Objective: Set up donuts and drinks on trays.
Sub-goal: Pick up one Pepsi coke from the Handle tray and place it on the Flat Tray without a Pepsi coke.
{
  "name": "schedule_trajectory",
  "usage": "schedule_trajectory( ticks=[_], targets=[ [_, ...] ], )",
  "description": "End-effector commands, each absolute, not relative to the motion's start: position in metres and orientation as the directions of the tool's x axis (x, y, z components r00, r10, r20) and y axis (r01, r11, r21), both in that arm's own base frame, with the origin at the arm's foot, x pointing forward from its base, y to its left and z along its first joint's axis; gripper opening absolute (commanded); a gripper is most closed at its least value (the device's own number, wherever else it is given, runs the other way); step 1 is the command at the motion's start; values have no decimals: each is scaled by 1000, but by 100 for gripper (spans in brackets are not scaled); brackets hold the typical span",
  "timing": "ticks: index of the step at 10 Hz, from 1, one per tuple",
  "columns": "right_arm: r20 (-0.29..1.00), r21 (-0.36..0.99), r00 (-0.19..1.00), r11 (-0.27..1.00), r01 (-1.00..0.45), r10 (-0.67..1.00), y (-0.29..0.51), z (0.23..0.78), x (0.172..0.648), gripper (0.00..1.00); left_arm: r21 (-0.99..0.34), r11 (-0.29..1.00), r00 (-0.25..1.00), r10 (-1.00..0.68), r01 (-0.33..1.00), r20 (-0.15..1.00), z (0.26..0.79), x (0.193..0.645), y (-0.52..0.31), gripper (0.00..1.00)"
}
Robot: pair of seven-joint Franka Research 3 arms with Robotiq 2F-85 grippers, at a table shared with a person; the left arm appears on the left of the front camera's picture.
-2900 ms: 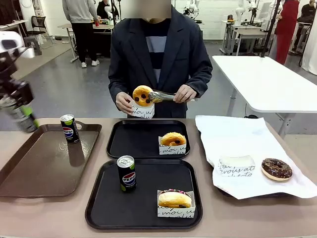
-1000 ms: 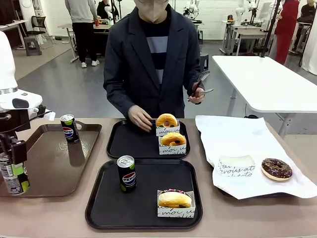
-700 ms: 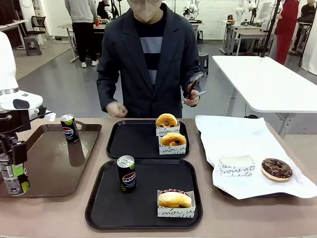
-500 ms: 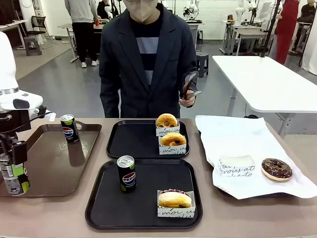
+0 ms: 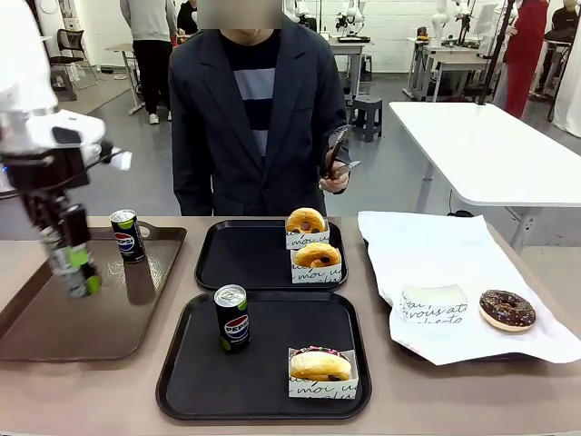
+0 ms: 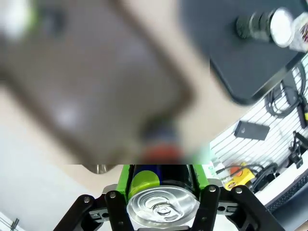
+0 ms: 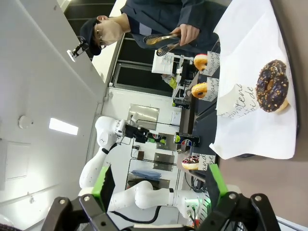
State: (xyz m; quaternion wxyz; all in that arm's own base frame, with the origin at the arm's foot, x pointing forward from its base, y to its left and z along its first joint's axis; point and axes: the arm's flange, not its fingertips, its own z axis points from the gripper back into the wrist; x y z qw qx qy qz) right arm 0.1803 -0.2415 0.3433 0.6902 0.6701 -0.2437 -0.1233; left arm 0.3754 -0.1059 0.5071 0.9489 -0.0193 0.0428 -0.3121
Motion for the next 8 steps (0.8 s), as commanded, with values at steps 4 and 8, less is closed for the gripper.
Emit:
schedule_trajectory(
  ticks=[4,8],
  targets=[
    [190,981,838,64,-184,-512,-240,343,183,100,-88,816,821,-569,571,51,526,470,-183,58],
    [190,981,838,64,-184,-512,-240,343,183,100,-70,806,809,-584,588,69,518,480,-190,58]
  ],
)
